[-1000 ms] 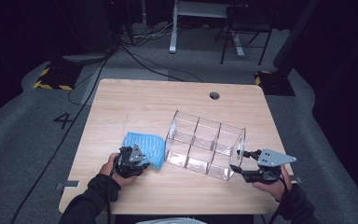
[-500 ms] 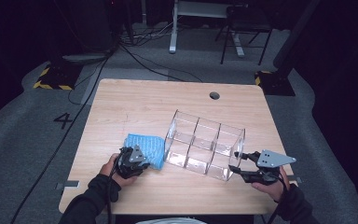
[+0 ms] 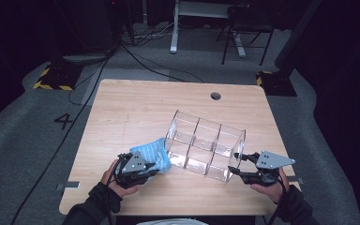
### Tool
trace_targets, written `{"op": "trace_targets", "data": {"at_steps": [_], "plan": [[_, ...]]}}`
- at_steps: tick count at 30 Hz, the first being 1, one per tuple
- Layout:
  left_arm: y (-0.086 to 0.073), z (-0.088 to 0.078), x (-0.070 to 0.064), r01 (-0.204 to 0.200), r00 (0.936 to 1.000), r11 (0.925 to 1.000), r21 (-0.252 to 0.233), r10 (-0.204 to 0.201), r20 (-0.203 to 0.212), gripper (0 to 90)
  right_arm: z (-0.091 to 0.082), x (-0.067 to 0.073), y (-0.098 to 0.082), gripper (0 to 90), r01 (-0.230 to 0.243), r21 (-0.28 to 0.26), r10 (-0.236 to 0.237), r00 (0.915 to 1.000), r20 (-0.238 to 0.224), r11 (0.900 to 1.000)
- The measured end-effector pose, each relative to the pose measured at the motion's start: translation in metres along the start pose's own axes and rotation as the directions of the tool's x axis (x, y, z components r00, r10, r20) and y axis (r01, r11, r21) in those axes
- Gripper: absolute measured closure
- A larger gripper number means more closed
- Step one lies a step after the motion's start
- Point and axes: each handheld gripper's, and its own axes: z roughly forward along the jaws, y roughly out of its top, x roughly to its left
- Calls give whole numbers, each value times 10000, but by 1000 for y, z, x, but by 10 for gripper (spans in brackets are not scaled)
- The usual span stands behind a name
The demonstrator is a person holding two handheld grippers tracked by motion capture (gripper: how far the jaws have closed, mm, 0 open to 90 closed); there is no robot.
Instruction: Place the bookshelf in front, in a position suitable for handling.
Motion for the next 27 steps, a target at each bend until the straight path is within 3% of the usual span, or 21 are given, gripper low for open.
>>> {"op": "trace_targets", "data": {"at_steps": [3,5,10,17,27], "plan": [[9,-7,-6,-75,9997,9976,-681,90,226,752,1,1,0,456,-3,-12,3,10000,9,10000],[19,-14,-7,31,9985,9902,-1399,47,554,760,1,1,0,455,11,-35,-11,10000,8,10000],[37,-10,-11,-253,9983,9815,-1897,347,462,765,2,2,0,455,38,-31,-38,10000,-17,10000],[58,3,-12,-762,9968,9789,-1898,792,80,765,2,2,1,454,56,-24,-56,10000,-26,10000],[63,11,0,-754,9970,9805,-1815,714,-287,763,8,7,3,456,-7,-20,7,10000,-38,10000]]}}
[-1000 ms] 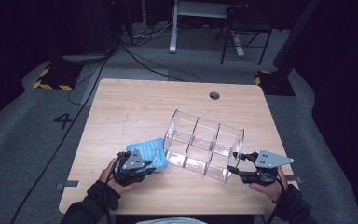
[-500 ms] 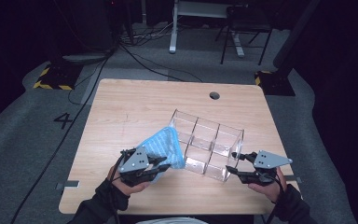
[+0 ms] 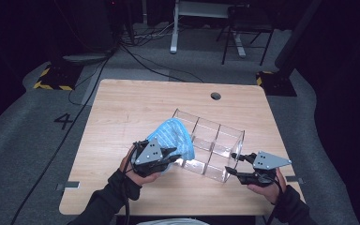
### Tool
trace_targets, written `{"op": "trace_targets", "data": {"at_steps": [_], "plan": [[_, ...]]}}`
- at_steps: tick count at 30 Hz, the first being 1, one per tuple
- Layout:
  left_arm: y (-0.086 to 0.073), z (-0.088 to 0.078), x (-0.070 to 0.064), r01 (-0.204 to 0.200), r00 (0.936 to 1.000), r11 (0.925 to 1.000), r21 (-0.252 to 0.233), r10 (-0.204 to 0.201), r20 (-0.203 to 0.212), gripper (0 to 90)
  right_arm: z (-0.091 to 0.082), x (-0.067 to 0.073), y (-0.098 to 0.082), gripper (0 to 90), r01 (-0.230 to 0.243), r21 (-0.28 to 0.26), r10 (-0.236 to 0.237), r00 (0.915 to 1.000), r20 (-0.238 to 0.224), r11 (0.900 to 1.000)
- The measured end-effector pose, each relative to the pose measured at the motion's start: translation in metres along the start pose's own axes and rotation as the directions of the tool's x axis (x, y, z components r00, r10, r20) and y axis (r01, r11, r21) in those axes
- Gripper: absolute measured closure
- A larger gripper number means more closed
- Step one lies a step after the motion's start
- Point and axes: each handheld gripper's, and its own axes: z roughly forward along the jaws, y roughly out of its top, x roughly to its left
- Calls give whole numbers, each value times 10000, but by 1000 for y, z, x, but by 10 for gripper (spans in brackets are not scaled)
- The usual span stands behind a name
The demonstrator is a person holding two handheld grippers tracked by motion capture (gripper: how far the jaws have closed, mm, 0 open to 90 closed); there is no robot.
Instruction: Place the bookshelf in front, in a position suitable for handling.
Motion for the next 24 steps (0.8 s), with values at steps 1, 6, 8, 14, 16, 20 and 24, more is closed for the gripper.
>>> {"op": "trace_targets", "data": {"at_steps": [1,6,8,14,16,20,24], "plan": [[-1,-1,1,15,10000,10000,1,-15,-96,763,1,1,1,457,-5,-3,5,10000,-29,10000],[-1,0,4,96,9997,9999,-52,-97,-221,762,1,2,3,458,-44,120,46,9998,-202,9999],[0,4,3,62,9998,10000,-34,-63,-213,762,0,2,2,458,-4,138,9,9993,-361,9999],[6,15,-1,72,9992,9999,-150,-78,-399,762,-9,0,-1,459,32,238,-12,9965,-837,9997],[8,17,0,171,9985,9995,-270,-185,-518,762,-12,-1,-2,457,39,241,-16,9955,-946,9997],[16,23,0,172,9979,9983,-548,-206,-611,762,-16,-2,-4,455,82,257,-55,9946,-1036,9996],[22,29,0,103,9968,9986,-520,-144,-784,762,-16,-3,-4,451,82,273,-55,9953,-969,9996]]}}
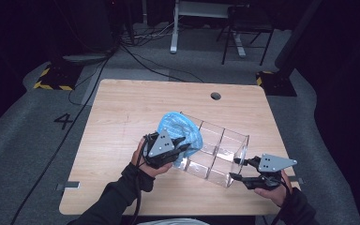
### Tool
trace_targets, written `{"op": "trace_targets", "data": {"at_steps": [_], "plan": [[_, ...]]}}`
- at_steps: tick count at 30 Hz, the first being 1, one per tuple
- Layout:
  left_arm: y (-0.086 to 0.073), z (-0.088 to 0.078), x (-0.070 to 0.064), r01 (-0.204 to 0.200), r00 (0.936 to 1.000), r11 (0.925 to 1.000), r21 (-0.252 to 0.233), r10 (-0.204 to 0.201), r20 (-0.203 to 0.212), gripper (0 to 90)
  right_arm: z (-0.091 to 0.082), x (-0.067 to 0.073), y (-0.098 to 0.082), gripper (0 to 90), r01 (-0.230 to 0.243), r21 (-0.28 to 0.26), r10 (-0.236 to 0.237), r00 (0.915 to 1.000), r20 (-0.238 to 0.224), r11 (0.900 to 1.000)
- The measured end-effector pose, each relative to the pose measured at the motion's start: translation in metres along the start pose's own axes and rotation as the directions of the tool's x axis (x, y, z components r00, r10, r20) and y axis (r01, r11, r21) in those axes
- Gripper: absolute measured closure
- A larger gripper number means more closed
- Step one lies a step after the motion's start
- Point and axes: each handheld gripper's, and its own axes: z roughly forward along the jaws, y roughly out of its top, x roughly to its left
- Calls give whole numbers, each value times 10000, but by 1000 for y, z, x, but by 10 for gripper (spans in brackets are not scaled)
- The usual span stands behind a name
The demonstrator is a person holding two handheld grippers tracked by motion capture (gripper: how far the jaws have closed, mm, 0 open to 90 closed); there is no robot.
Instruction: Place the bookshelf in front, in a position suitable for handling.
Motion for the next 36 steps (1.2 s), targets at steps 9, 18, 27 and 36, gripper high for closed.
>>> {"op": "trace_targets", "data": {"at_steps": [9,18,27,36], "plan": [[-17,18,-10,-406,9985,9921,1189,447,-321,767,2,1,0,442,169,24,-170,9996,206,9999],[-41,18,-7,994,9929,9897,1029,-920,-748,784,5,5,2,436,316,115,-320,9987,391,9994],[-71,46,-7,208,9940,9615,2741,95,-1087,785,7,7,3,432,431,199,-439,9980,447,9989],[-79,55,0,198,9968,9664,2561,8,-802,783,10,8,3,432,439,194,-447,9980,446,9988]]}}
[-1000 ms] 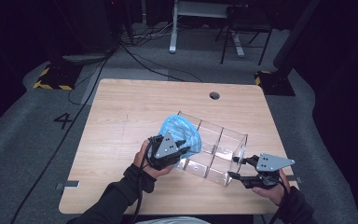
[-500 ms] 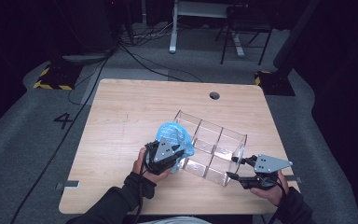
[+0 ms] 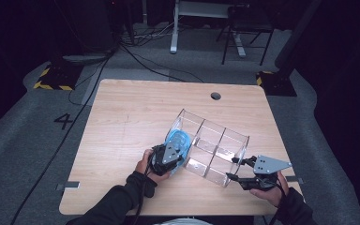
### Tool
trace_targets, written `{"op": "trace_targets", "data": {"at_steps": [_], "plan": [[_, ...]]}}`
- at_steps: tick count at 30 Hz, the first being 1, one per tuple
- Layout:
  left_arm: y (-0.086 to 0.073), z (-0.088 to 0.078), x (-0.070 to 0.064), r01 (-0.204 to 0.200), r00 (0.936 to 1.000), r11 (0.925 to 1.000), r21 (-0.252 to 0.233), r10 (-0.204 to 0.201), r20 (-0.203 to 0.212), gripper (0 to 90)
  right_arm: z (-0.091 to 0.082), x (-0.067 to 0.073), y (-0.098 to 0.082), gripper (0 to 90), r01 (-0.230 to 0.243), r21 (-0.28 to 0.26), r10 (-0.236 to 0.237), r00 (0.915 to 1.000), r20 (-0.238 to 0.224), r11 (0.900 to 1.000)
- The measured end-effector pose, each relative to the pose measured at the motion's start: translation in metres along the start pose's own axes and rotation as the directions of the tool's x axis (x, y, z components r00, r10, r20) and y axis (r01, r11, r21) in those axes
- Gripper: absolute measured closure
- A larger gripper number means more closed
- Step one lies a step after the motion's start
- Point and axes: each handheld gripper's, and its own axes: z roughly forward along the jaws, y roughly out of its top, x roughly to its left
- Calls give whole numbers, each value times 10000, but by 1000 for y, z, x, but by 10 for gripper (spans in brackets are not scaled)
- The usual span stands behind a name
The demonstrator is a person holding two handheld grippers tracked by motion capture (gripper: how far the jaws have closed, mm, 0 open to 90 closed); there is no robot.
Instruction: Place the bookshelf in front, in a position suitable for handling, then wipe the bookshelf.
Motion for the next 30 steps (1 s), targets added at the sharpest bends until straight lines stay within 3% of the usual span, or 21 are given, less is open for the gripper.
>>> {"op": "trace_targets", "data": {"at_steps": [9,11,14,20,22,25,30], "plan": [[-2,9,3,18,9998,9998,207,-22,179,783,1,0,0,431,-43,39,44,9999,-167,10000],[-2,9,2,1,9999,9997,224,-4,133,782,0,1,0,424,-94,33,94,10000,8,10000],[-2,9,2,-32,9999,9997,228,28,163,781,-4,9,-3,387,-178,-93,185,9965,820,9998],[-1,8,1,-75,9998,9996,280,70,187,780,-10,16,-6,308,-667,-225,699,9771,2008,9975],[-1,9,1,-106,9998,9995,288,101,196,780,-11,16,-8,333,-909,-241,940,9733,2095,9956],[-1,9,1,-44,9998,9997,257,38,207,780,-12,18,-8,429,-672,-372,736,9742,2135,9970],[3,5,2,-56,9996,9997,243,49,289,782,-12,20,-6,462,-463,-354,526,9775,2043,9983]]}}
